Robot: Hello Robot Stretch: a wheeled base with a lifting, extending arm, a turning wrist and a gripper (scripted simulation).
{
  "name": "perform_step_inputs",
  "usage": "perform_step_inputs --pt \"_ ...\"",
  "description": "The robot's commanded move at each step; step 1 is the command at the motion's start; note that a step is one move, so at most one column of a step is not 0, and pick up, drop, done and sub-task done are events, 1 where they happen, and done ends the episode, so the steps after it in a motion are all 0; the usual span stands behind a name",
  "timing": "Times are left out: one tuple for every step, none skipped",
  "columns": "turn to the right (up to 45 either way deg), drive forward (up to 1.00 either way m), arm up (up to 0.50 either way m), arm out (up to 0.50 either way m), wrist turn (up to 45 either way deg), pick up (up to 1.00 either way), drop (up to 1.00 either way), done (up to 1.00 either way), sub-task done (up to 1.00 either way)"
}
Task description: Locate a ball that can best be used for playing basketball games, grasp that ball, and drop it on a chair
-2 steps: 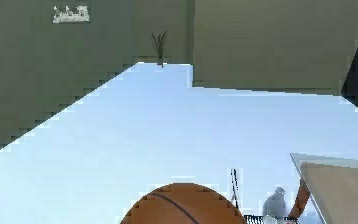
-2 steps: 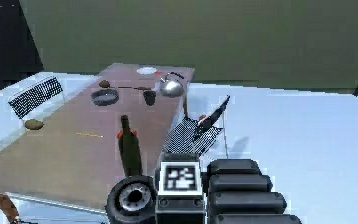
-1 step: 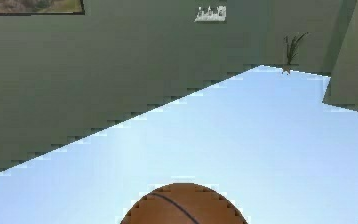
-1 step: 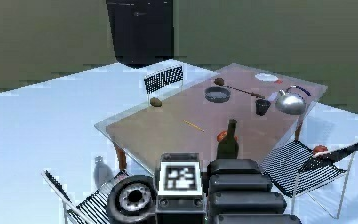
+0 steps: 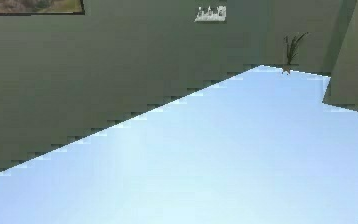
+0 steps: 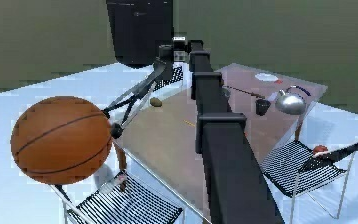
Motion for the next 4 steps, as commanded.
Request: perform_step_inputs --pt "0.0 0.00 0.00 0.00 39.0 0.00 0.00 0.00 0.00" --pt "0.0 0.00 -0.38 0.00 0.0 0.00 0.00 0.00 0.00" --pt "0.0 0.00 -0.32 0.00 0.0 0.00 0.00 0.00 0.00" --pt "0.0 0.00 0.00 0.00 0.0 0.00 1.00 0.00 0.00"
